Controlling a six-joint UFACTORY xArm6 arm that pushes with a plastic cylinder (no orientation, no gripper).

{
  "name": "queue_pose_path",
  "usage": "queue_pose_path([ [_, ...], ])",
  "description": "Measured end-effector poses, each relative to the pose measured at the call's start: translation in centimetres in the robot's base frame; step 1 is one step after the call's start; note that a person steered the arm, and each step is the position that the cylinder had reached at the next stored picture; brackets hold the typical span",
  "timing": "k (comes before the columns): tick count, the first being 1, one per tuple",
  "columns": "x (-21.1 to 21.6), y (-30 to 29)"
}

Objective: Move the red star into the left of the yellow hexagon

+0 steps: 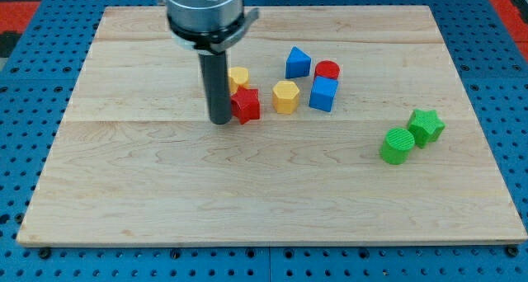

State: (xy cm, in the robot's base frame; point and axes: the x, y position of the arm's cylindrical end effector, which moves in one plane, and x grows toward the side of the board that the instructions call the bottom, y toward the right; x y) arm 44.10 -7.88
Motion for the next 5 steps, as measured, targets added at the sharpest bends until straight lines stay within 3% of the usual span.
queue_pose_path([
  [1,-0.6,-2.7],
  [4,-2.4,4.7],
  [5,-2.2,2.9],
])
